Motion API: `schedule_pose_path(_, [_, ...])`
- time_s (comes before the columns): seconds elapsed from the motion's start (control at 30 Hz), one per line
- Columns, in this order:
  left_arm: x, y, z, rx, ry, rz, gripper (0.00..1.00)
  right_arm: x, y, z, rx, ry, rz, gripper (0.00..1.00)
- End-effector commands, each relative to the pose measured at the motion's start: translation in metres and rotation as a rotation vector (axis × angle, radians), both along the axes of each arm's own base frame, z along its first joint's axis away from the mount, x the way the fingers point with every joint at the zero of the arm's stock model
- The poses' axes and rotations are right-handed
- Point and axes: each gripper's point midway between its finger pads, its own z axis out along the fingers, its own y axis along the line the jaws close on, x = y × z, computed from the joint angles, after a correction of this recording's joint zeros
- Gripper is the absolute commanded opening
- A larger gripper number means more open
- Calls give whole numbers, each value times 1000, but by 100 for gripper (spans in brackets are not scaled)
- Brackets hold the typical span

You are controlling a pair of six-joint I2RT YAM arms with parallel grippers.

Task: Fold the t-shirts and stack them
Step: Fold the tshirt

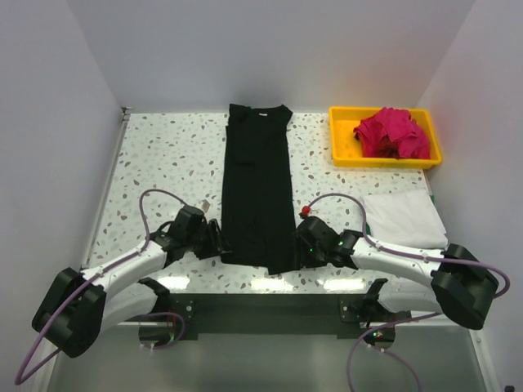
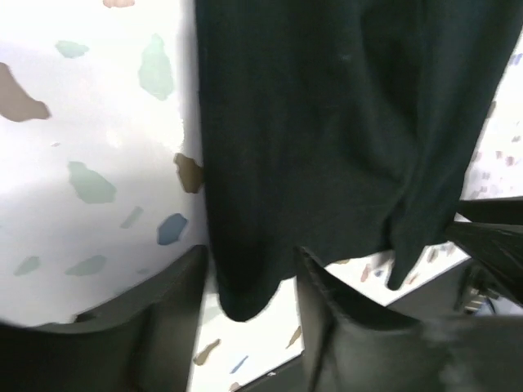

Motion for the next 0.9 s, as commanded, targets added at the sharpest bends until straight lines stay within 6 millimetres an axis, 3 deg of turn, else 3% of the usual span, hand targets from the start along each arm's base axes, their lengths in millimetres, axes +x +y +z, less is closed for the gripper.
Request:
schedule_pose_path(0.0, [-10, 11, -21, 69, 47, 23, 48, 3, 15, 2, 94, -2, -21, 49])
schedule_pose_path(0.07, [-10, 9, -23, 66, 43, 13, 42, 2, 21, 2, 121, 8, -17, 47])
schedule_pose_path(0.1, [-12, 9, -27, 71, 49, 0, 33, 1, 23, -1, 126, 20, -13, 45])
schedule_pose_path(0.27, [-14, 12, -38, 98, 69, 3, 22, -4, 22, -12, 117, 51, -10, 32])
schedule_pose_path(0.33, [-14, 12, -39, 95, 71, 2, 9, -4, 23, -14, 127, 51, -14, 27])
schedule_pose_path(0.37, [-13, 12, -39, 95, 65, 2, 0, -4, 23, -15, 130, 50, -15, 18])
schedule_pose_path(0.47, [-16, 14, -41, 102, 71, 1, 0, -7, 23, -12, 137, 59, 0, 0])
schedule_pose_path(0.67, [-37, 10, -29, 46, 75, -58, 0, -18, 24, 8, 194, 61, 35, 0])
schedule_pose_path(0.87, [-59, 8, -8, -29, 84, -87, 0, -46, 27, 14, 313, 139, 65, 0])
